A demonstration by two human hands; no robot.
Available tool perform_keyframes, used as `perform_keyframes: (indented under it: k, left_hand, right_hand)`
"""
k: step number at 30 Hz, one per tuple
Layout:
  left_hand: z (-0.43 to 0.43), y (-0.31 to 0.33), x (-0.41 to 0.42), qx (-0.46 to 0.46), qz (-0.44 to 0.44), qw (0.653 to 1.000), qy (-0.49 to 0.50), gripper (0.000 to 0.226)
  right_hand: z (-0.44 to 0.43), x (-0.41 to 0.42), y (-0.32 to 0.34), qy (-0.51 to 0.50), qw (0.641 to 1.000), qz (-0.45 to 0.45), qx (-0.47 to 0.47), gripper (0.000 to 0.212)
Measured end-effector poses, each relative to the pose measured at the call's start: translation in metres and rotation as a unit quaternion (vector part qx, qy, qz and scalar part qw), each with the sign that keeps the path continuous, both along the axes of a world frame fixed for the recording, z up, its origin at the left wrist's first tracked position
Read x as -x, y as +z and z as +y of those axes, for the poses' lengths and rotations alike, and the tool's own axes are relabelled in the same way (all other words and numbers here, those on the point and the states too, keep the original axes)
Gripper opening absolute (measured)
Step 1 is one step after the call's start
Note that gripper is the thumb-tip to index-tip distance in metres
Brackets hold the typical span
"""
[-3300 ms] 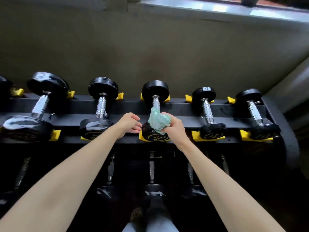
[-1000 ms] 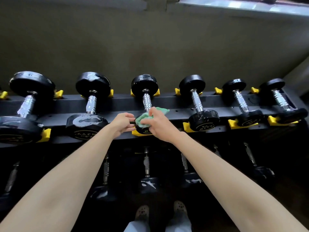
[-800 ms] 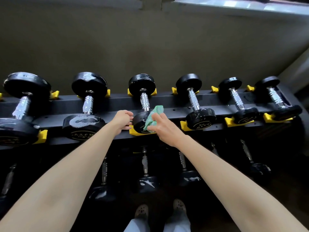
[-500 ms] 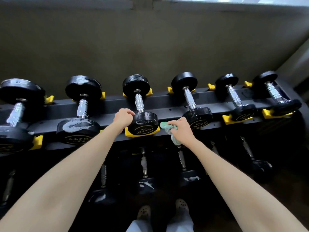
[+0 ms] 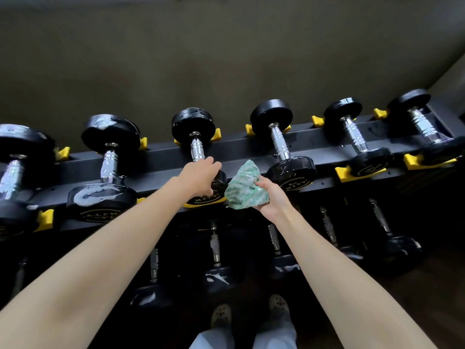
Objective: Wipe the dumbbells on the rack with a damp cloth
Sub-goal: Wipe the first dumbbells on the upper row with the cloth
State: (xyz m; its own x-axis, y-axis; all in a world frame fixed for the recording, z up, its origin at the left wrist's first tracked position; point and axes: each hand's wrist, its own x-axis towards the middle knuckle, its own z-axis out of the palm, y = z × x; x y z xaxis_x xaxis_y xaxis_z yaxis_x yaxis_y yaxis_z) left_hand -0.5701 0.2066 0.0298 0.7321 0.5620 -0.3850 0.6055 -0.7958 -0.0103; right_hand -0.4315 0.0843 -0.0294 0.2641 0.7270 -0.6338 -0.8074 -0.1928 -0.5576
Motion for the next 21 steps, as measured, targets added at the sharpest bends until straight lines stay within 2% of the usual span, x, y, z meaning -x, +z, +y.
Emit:
perform_keyframes:
  k: [4,8,14,18,21]
  left_hand:
    - [0.009,0.0,0.015,0.016,-0.037,0.999,-0.004,0.048]
    - [0.019,0.0,0.042,0.047,-0.074,0.996,0.007,0.056]
    - [0.026,0.0,0.06,0.074,-0.129,0.989,0.017,0.059]
    - [0.029,-0.002,0.069,0.09,-0.169,0.981,0.034,0.055]
    - [0.032,-0.005,0.073,0.094,-0.181,0.978,0.035,0.055]
  right_hand:
    - [0.006,0.002,-0.003,-0.011,0.998,-0.05,0.028,0.034]
    - [0.014,0.008,-0.006,-0.018,0.999,-0.03,0.016,0.039]
    - [0.038,0.028,-0.018,-0.024,0.994,-0.092,0.059,0.037]
    - [0.055,0.026,-0.011,-0.011,0.976,-0.214,0.032,0.034]
    - [0.068,0.026,-0.007,0.073,0.946,-0.314,0.031,0.038]
